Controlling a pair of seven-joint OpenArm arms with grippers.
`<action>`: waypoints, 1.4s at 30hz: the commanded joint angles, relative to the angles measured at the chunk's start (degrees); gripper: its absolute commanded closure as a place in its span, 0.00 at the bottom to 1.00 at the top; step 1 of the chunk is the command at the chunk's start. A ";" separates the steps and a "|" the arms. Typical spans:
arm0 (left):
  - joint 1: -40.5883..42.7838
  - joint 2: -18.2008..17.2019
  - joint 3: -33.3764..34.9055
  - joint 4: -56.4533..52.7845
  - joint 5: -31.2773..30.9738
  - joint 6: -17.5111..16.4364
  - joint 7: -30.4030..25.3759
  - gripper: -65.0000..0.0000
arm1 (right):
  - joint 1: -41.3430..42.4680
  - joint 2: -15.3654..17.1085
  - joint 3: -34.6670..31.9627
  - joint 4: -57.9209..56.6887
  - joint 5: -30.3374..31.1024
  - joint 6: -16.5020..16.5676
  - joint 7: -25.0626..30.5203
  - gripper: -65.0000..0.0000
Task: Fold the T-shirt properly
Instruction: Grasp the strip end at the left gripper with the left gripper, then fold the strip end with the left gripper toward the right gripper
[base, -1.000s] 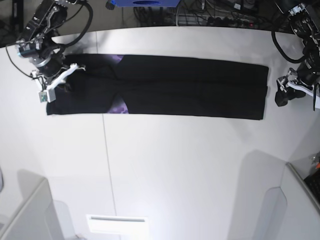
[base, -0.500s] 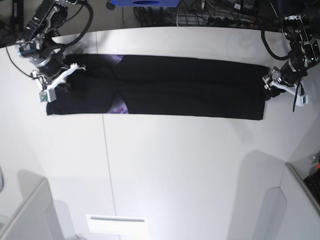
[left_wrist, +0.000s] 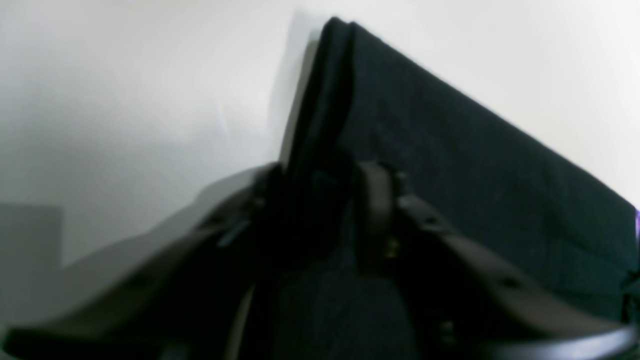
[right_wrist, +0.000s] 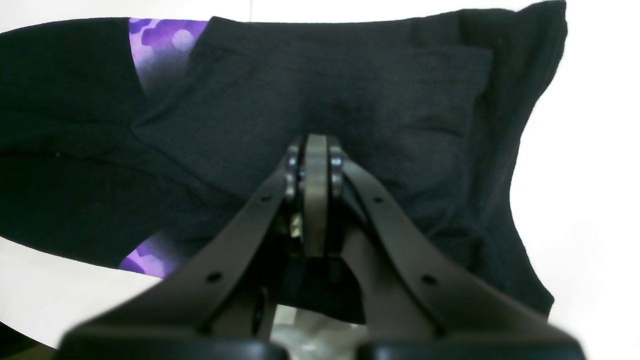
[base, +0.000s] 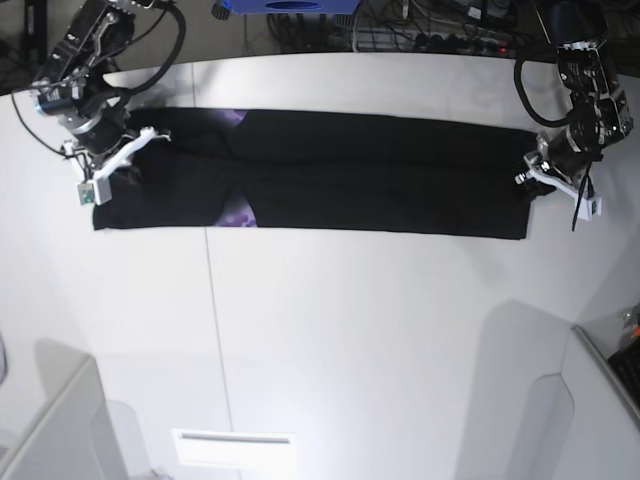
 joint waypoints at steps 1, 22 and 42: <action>-0.17 -0.94 -0.21 0.60 -0.26 0.12 0.05 0.82 | 0.37 0.46 0.01 1.15 1.01 0.11 1.29 1.00; 2.11 -2.70 -5.22 8.60 5.89 -0.05 0.31 1.00 | 0.28 0.28 0.10 1.15 1.01 0.11 1.20 1.00; 9.23 5.30 1.63 33.04 5.89 0.30 6.73 1.00 | 0.89 0.28 0.10 1.06 1.01 0.11 1.20 1.00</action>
